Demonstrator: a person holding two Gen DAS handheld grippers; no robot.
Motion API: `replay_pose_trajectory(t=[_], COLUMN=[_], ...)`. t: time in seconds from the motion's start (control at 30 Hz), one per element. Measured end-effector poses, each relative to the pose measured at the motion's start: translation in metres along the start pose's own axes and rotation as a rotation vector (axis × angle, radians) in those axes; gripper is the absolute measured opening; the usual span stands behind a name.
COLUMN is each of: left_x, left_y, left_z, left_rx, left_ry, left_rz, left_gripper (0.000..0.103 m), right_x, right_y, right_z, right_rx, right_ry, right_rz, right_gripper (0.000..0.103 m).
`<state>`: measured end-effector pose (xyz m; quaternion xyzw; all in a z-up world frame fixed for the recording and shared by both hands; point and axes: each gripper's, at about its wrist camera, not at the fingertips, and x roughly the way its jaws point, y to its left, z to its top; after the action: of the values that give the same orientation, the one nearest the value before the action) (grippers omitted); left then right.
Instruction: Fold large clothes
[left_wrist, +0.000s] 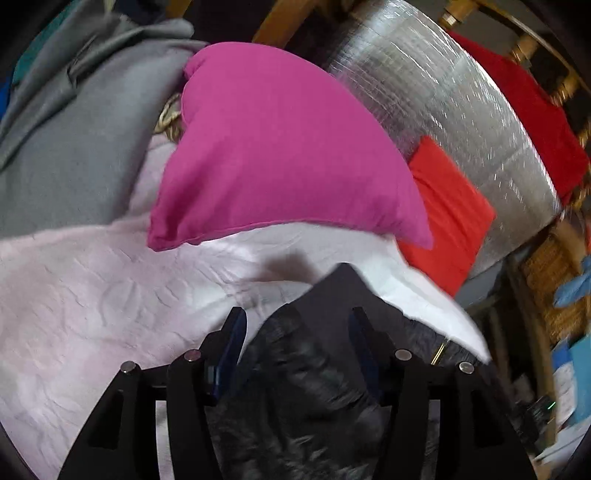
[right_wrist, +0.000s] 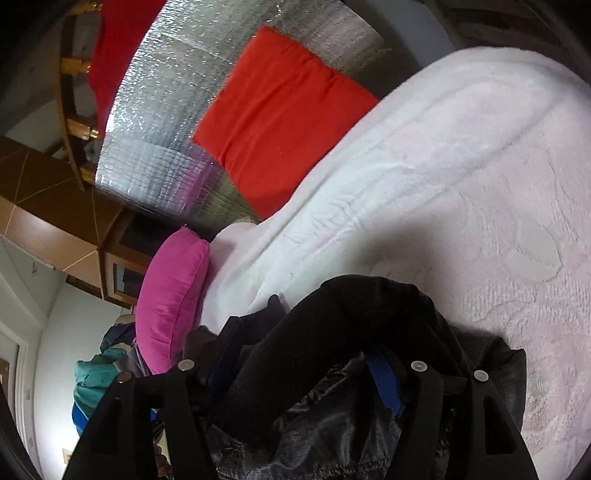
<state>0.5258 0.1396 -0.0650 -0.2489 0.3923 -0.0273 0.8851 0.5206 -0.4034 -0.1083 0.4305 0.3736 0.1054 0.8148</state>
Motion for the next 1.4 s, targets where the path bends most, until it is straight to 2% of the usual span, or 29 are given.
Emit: replay_pose_trajectory(t=[0.1,0.17,0.33,0.5,0.57,0.63,0.8,0.93,1.1,1.17,1.4], left_x=[0.007,0.015,0.030,0.040,0.046,0.051,0.081,0.090,0.099,0.102,0.116], left_y=[-0.004,-0.004,0.005,0.007,0.005,0.001,-0.014,-0.019,-0.019,-0.022,-0.028], left_z=[-0.007,-0.012,-0.017,-0.019,-0.018,-0.015,-0.014,-0.015,-0.013,-0.012,-0.010], left_rx=[0.093,0.120,0.130,0.135,0.153,0.179,0.279,0.312,0.307,0.312,0.340], left_ry=[0.019,0.039,0.085,0.107,0.120,0.136,0.233,0.236,0.248,0.249,0.259], left_rz=[0.041,0.051,0.049,0.048,0.053,0.055,0.066,0.077,0.075,0.075,0.095], left_gripper=[0.059,0.059,0.059,0.059,0.059,0.059,0.060,0.061,0.061,0.061,0.061], right_x=[0.000,0.001,-0.001,-0.017,-0.021,-0.017,0.014,0.038,0.064,0.070,0.072], right_y=[0.001,0.001,-0.013,-0.011,-0.009,-0.007,0.006,0.008,0.005,0.006,0.003], right_z=[0.000,0.002,0.017,0.024,0.024,0.024,0.009,0.005,0.011,0.010,0.012], right_rx=[-0.008,-0.004,0.127,0.049,-0.010,-0.084,-0.359,-0.466,-0.505,-0.516,-0.516], right_ry=[0.000,0.009,0.014,-0.052,-0.074,-0.060,0.034,0.077,0.125,0.149,0.150], right_rz=[-0.001,0.007,0.130,0.113,0.033,-0.034,-0.250,-0.322,-0.368,-0.370,-0.396], right_gripper=[0.071,0.074,0.081,0.082,0.082,0.082,0.082,0.082,0.081,0.076,0.034])
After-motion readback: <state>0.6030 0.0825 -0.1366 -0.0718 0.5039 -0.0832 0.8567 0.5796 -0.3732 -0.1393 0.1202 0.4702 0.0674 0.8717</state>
